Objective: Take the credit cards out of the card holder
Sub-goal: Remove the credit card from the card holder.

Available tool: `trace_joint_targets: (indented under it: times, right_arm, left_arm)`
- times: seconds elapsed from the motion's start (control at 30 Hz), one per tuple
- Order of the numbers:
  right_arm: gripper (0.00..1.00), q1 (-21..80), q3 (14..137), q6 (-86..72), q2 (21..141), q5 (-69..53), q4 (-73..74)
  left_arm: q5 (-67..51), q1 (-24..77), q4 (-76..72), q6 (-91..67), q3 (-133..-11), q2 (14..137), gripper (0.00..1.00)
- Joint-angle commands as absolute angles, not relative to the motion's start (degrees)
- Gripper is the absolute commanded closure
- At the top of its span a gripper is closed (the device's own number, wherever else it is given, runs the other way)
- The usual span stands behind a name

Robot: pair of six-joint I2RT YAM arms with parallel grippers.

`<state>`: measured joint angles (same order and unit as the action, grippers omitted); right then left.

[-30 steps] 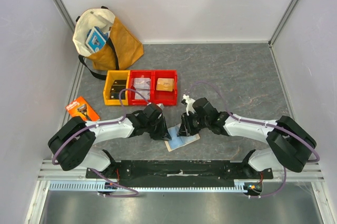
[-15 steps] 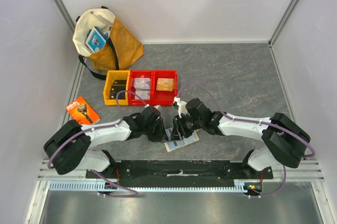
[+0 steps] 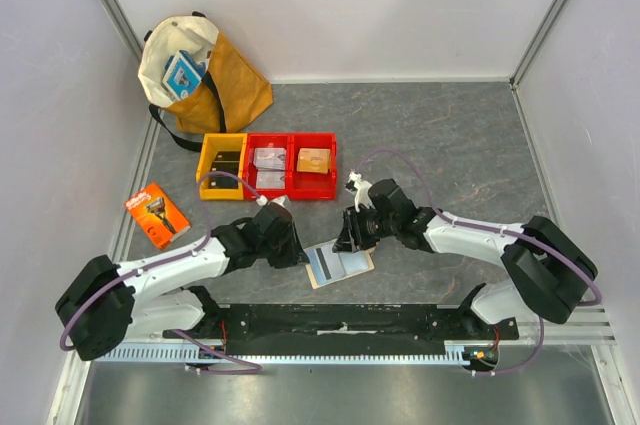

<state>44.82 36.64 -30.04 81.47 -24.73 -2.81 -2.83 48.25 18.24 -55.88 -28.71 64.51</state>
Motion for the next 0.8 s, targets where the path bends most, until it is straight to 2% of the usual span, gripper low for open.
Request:
trace_joint_targets:
  times: [0.0, 0.17, 0.37, 0.77]
  right_arm:
    - [0.60, 44.04, 35.16, -30.93, 82.88, -26.98, -8.16]
    - [0.63, 42.72, 32.52, -33.31, 85.25, -28.74, -13.35]
    - [0.64, 41.13, 29.62, -35.24, 88.76, -32.16, -18.89]
    - [0.71, 39.55, 25.67, -41.22, 94.66, -39.55, -32.43]
  left_arm:
    - [-3.42, 48.60, 16.62, -55.38, -31.55, 64.68, 0.75]
    - [-7.82, 48.60, 10.11, -54.93, -31.90, 69.95, 0.79]
    - [-7.12, 48.43, 8.35, -55.19, -30.41, 74.26, 0.92]
    - [-6.94, 48.43, 9.23, -57.13, -26.45, 76.11, 0.98]
